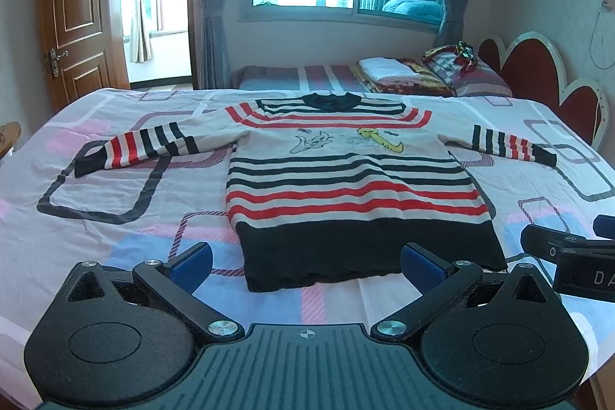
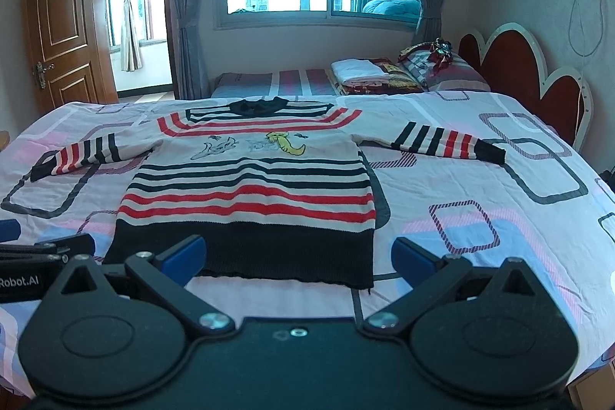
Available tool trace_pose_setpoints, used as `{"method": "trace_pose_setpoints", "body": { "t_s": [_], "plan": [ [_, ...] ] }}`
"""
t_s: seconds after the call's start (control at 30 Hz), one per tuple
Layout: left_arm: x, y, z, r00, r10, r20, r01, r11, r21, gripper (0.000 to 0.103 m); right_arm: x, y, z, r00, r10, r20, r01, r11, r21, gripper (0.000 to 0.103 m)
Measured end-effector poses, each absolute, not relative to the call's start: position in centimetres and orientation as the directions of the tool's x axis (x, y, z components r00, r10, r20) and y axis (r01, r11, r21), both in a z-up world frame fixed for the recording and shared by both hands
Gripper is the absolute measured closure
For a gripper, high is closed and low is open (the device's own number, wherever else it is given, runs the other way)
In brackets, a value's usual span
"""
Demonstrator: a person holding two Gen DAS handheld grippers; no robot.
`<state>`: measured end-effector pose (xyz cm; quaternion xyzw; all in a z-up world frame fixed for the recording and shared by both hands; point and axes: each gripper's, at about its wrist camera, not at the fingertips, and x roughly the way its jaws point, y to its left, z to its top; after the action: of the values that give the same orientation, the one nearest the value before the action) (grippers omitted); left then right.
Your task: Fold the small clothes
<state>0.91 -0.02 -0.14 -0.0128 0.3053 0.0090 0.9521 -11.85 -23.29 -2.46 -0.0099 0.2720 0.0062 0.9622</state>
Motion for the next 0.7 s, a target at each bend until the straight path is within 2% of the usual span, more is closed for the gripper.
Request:
{"method": "trace_pose_setpoints", "body": {
  "t_s": [0.37, 0.57, 0.7],
  "plan": [
    [1.1, 0.5, -0.5, 0.804, -0.009, -0.594, -0.012, 0.999, -0.032, 0.0, -11.7, -22.9, -2.7, 0.851, 0.009, -0.526, -0.024, 0.999, -0.022, 0.001],
    [1.7, 1.0, -0.5, 0.8, -0.056, -0.597, 0.005, 0.996, -0.087, 0.0, -11.6, -23.0, -2.8, 0.856, 0.002, -0.516, -0.019, 0.999, -0.028, 0.001],
    [3.5, 1.9, -1.2, 0.769, -0.17, -0.616, 0.053, 0.977, -0.205, 0.0, -11.5, -24.4, -2.6, 0.883, -0.001, -0.469, -0.004, 1.0, -0.011, 0.001]
  ]
}}
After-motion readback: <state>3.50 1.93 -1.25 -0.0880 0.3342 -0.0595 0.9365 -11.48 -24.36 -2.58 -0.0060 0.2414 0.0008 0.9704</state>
